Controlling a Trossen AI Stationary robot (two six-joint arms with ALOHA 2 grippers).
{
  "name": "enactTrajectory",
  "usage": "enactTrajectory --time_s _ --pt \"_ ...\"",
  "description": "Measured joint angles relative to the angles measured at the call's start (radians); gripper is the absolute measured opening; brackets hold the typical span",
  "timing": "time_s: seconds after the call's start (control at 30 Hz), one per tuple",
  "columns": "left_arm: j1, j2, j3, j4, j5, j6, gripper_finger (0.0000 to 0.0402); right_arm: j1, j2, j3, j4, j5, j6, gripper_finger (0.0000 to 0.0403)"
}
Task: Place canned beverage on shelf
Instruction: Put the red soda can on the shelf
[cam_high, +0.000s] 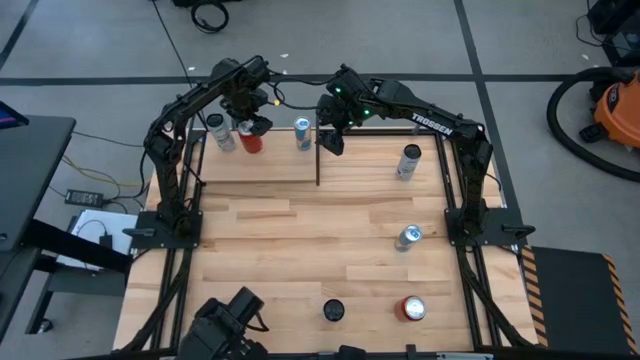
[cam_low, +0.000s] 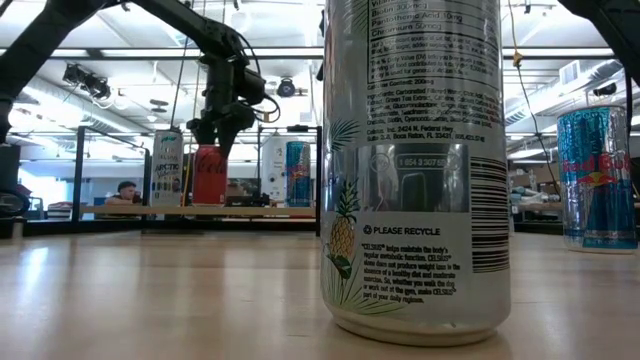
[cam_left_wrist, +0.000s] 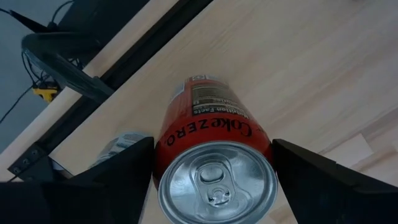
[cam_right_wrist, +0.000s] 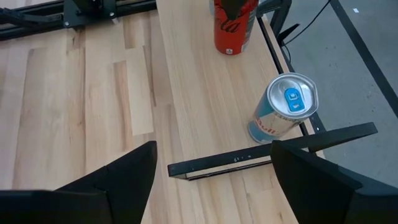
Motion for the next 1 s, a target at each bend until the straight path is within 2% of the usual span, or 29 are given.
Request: enactTrajectory --time_s 0.63,1.0 --pt "0.001 0.019 0.003 -0.006 0.003 -0.004 0.0314 0.0 0.0 0.0 -0.012 0.005 0.006 0.0323" --pt "0.001 0.021 0.001 -0.005 0.001 -0.003 0.0314 0.0 0.0 0.0 0.115 0.005 0.006 0.0323"
